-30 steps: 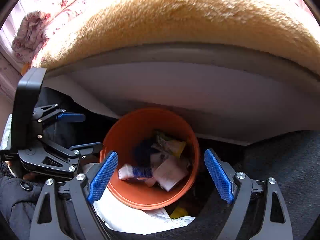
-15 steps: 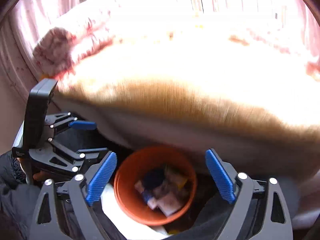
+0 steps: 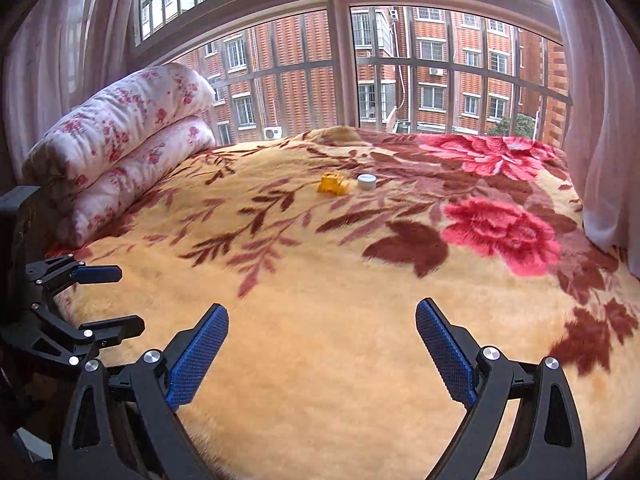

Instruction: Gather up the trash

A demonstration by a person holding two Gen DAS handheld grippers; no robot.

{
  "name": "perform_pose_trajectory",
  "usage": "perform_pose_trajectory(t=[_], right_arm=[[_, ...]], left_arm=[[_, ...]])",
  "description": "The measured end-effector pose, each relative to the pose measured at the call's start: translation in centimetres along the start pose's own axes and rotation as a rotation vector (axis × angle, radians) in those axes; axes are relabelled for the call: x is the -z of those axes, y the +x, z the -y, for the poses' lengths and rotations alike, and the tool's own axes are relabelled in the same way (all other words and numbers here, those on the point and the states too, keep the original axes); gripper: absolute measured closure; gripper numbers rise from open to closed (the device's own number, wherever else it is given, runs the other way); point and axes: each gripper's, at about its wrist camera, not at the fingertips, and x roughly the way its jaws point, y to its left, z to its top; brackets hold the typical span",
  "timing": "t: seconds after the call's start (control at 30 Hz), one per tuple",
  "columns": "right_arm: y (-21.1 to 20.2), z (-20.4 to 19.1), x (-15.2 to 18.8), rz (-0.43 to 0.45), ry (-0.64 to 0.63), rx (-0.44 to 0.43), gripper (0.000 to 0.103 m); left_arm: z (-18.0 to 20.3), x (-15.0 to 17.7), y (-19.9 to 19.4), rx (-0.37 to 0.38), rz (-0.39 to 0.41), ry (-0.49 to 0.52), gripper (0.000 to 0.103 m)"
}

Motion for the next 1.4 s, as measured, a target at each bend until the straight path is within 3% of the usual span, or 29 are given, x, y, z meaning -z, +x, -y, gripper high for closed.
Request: perform_pose_trajectory(t=[0.23, 0.33, 0.5, 0.73, 0.83, 0.97, 1.03, 1.1, 1.23, 1.4], right_arm=[[5.7, 5.2, -5.9, 0.071, 0.148, 0.091, 0.01], [8.1, 7.2, -8.0, 0.086, 0.194, 0.119, 0.009], [12.1, 9.5, -10.3, 0.09, 0.222, 0.171, 0.009], [14.2, 11.9, -9.2, 0.134, 0.304, 0.208, 0.008], [14.8, 12.7, -8.8, 0.102, 0.338, 0.183, 0.008], [14.6, 13.3, -8.7, 0.125, 0.372, 0.165, 0.007], [14.7, 13.3, -8.6, 0.12, 0.378, 0.159, 0.007], [14.9, 13.4, -8.6, 0.11, 0.382, 0.153, 0.007], [15.0, 13.3, -8.5, 0.109, 0.381, 0.158, 0.007], [15.5, 13.4, -8.4, 0.088, 0.382, 0.155, 0.007]], left_arm=[[-1.4, -8.6, 6.3, -0.038, 0.001, -0.086, 0.014], [-1.8, -11.3, 9.6, -0.034, -0.017, -0.141, 0.014], [-1.4, -14.9, 15.0, -0.099, -0.049, -0.145, 0.014], [-1.6, -17.5, 20.1, -0.123, -0.068, -0.174, 0.014], [-1.5, -18.5, 21.8, -0.139, -0.073, -0.165, 0.014], [-1.5, -19.3, 23.5, -0.15, -0.069, -0.17, 0.015], [-1.2, -19.4, 23.8, -0.154, -0.064, -0.151, 0.028], [-0.9, -19.4, 23.9, -0.162, -0.056, -0.135, 0.033], [-0.3, -19.4, 23.8, -0.149, -0.039, -0.099, 0.057], [0.5, -18.8, 22.6, -0.166, -0.015, -0.06, 0.058]])
